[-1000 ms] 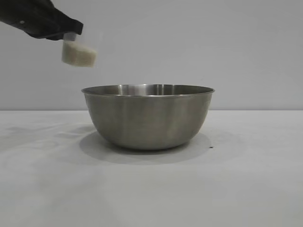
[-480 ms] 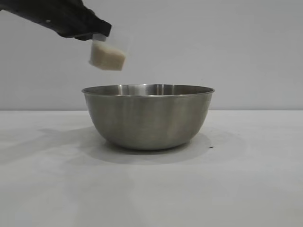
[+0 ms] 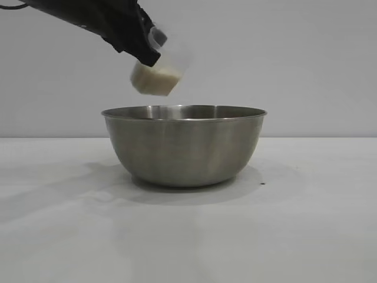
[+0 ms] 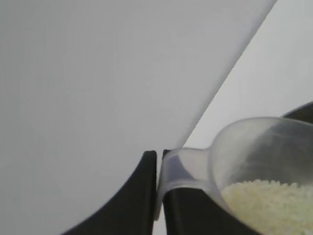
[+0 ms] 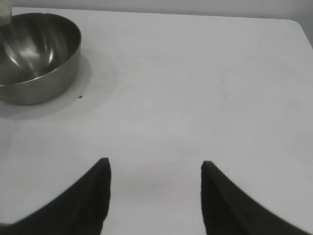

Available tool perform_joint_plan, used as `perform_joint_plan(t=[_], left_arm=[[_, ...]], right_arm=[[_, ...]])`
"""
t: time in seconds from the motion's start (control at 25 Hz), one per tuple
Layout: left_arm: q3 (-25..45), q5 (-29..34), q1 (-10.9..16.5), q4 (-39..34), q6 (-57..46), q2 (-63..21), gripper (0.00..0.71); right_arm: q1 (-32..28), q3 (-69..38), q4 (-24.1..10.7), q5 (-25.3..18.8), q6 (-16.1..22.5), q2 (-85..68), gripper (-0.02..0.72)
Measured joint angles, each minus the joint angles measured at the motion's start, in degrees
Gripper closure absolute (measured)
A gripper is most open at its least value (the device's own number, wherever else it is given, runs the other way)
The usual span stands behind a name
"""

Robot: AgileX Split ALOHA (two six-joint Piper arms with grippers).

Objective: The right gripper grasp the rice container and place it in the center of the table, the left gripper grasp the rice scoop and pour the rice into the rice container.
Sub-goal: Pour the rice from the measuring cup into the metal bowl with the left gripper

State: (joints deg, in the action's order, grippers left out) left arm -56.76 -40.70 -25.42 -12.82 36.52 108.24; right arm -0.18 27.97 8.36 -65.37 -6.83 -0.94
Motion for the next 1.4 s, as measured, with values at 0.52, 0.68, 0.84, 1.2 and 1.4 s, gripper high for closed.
perform_joint_plan(t=[0.52,0.68,0.84,1.2,1.4], left_arm=[[0.22,-6.82,-1.90,1.51,22.58,0.54,0.710],[0.22,-10.45,-2.00,1.30,29.41,2.74,0.710],[0.22,-15.50,-2.00,1.30,36.85,5.66,0.710],[0.22,-23.24,-2.00,-0.36,49.97,12.08,0.710],[0.22,-23.54,-2.00,-2.70,58.91,12.78,0.710]], right_arm=[[0.00,0.00,0.00,0.00,0.00,0.00,0.345],[0.00,0.00,0.00,0.00,0.00,0.00,0.345],[0.00,0.00,0.00,0.00,0.00,0.00,0.345],[0.00,0.00,0.00,0.00,0.00,0.00,0.345],[0.00,0.00,0.00,0.00,0.00,0.00,0.345]])
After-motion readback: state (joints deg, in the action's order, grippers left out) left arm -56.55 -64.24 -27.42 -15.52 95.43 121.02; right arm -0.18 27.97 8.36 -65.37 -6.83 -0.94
